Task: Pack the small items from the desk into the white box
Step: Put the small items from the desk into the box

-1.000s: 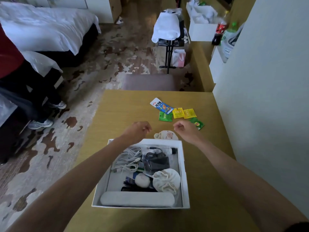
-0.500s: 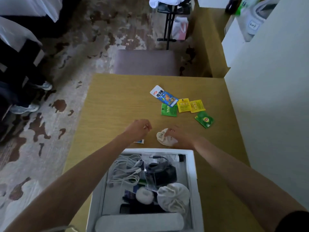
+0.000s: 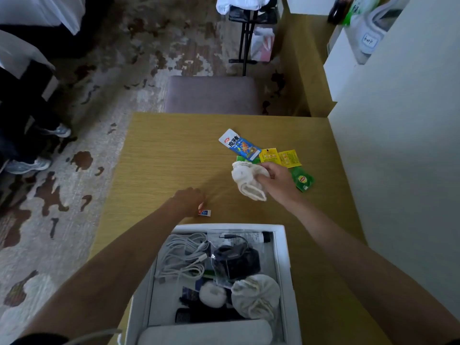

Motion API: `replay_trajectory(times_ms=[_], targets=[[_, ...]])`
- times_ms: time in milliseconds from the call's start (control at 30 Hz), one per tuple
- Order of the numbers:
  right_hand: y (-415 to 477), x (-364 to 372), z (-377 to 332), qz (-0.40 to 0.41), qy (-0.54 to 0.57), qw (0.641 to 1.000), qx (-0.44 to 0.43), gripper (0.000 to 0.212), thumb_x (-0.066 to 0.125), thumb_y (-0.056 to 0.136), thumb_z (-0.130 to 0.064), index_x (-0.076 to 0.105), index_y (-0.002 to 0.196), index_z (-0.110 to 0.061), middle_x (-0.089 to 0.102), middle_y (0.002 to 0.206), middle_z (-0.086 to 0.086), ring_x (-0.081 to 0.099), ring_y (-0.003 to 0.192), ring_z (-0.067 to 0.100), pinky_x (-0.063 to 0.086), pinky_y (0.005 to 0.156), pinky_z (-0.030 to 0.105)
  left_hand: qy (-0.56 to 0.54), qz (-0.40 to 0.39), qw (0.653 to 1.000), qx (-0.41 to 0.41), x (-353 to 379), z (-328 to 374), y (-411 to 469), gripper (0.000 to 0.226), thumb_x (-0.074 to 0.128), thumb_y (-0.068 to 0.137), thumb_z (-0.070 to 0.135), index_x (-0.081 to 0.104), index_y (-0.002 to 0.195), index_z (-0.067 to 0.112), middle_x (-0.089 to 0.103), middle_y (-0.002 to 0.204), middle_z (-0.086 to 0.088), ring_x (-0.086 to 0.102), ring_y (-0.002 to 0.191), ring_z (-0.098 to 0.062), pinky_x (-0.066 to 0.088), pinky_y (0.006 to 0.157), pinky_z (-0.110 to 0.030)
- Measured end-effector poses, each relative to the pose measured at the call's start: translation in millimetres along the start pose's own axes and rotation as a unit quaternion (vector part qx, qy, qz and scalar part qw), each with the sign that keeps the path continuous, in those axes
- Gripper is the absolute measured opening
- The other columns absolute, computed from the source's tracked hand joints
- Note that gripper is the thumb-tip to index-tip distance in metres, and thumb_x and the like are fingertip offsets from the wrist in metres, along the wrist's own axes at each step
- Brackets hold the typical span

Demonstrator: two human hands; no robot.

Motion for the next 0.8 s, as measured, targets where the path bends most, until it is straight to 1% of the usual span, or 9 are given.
replay_trajectory(times_ms=[133, 233, 367, 467, 533, 600, 667, 733, 800], targets=[[-21, -3, -25, -0.013, 0.072, 0.997, -0.003, 0.025, 0.060, 0.073, -0.033, 0.067, 0.094, -0.045, 0.075, 0.087, -0.015, 0.071, 0.076, 0.004, 0.053, 0.056, 0.021, -0.047, -0.023, 0.999, -0.007, 5, -7, -7, 0.027, 0.053, 0.092, 0.021, 0.055, 0.117, 0.012, 0.058, 0.123, -0.010, 0.055, 0.111, -0.027, 0.048, 0.093, -0.039], [-41, -5, -37, -0.016, 0.100, 0.995, -0.004, 0.024, 0.061, 0.072, -0.034, 0.068, 0.093, -0.044, 0.075, 0.087, -0.013, 0.072, 0.077, 0.006, 0.052, 0.055, 0.018, -0.131, 0.006, 0.991, -0.005, -2, -13, -23, 0.029, 0.057, 0.090, 0.020, 0.052, 0.116, 0.007, 0.060, 0.119, -0.015, 0.057, 0.108, -0.029, 0.046, 0.088, -0.037], [-69, 3, -48, -0.033, 0.116, 0.993, -0.015, 0.020, 0.061, 0.079, -0.025, 0.068, 0.094, -0.037, 0.075, 0.088, -0.008, 0.071, 0.077, 0.009, 0.055, 0.059, 0.028, -0.357, 0.176, 0.917, 0.015, -36, -16, -70, 0.020, 0.067, 0.084, 0.010, 0.061, 0.101, 0.000, 0.064, 0.096, -0.013, 0.060, 0.090, -0.027, 0.047, 0.080, -0.033], [-92, 21, -52, -0.083, 0.117, 0.990, -0.006, 0.023, 0.060, 0.087, -0.012, 0.065, 0.106, -0.023, 0.073, 0.093, -0.001, 0.068, 0.072, 0.003, 0.054, 0.055, 0.022, -0.397, 0.303, 0.866, 0.011, -52, -16, -124, 0.017, 0.066, 0.085, 0.011, 0.062, 0.100, 0.004, 0.061, 0.091, -0.004, 0.059, 0.082, -0.021, 0.048, 0.074, -0.031], [-110, 33, -56, -0.137, 0.083, 0.987, -0.007, 0.025, 0.062, 0.088, -0.011, 0.064, 0.112, -0.019, 0.070, 0.091, -0.003, 0.065, 0.066, -0.003, 0.049, 0.050, 0.016, -0.392, 0.359, 0.847, 0.023, -50, -14, -162, 0.016, 0.067, 0.085, 0.015, 0.061, 0.099, 0.013, 0.060, 0.088, 0.004, 0.060, 0.078, -0.015, 0.047, 0.067, -0.023], [-125, 43, -62, -0.204, 0.011, 0.978, -0.034, 0.023, 0.064, 0.089, -0.014, 0.065, 0.112, -0.019, 0.069, 0.093, -0.006, 0.064, 0.072, -0.003, 0.049, 0.055, 0.015, -0.397, 0.386, 0.832, 0.028, -39, -10, -198, 0.017, 0.067, 0.084, 0.018, 0.058, 0.095, 0.026, 0.059, 0.084, 0.014, 0.059, 0.073, -0.007, 0.045, 0.061, -0.014], [-141, 55, -65, -0.273, -0.077, 0.956, -0.080, 0.023, 0.066, 0.090, -0.016, 0.064, 0.112, -0.015, 0.068, 0.100, -0.003, 0.063, 0.084, 0.005, 0.048, 0.067, 0.013, -0.418, 0.384, 0.823, 0.023, -21, -1, -225, 0.023, 0.069, 0.083, 0.019, 0.055, 0.090, 0.035, 0.062, 0.082, 0.013, 0.058, 0.070, -0.008, 0.044, 0.058, -0.016], [-155, 66, -60, -0.315, -0.154, 0.930, -0.108, 0.025, 0.069, 0.088, -0.019, 0.063, 0.112, -0.016, 0.065, 0.097, -0.004, 0.059, 0.077, 0.003, 0.045, 0.065, 0.012, -0.432, 0.363, 0.825, 0.030, 0, 12, -242, 0.031, 0.070, 0.082, 0.018, 0.052, 0.086, 0.043, 0.063, 0.080, 0.007, 0.057, 0.068, -0.010, 0.045, 0.058, -0.020], [-166, 72, -50, -0.327, -0.242, 0.905, -0.128, 0.023, 0.071, 0.085, -0.026, 0.063, 0.107, -0.024, 0.064, 0.088, -0.009, 0.054, 0.067, -0.002, 0.041, 0.061, 0.016, -0.424, 0.328, 0.843, 0.038, 18, 22, -249, 0.025, 0.069, 0.083, 0.020, 0.054, 0.088, 0.040, 0.061, 0.078, 0.011, 0.056, 0.066, -0.005, 0.047, 0.061, -0.023]])
Point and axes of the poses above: each hand's wrist, its own y-axis towards the middle knuckle, its own x-axis out of the palm, z = x × y, the point moved 7 cm from there along y, towards the middle knuckle
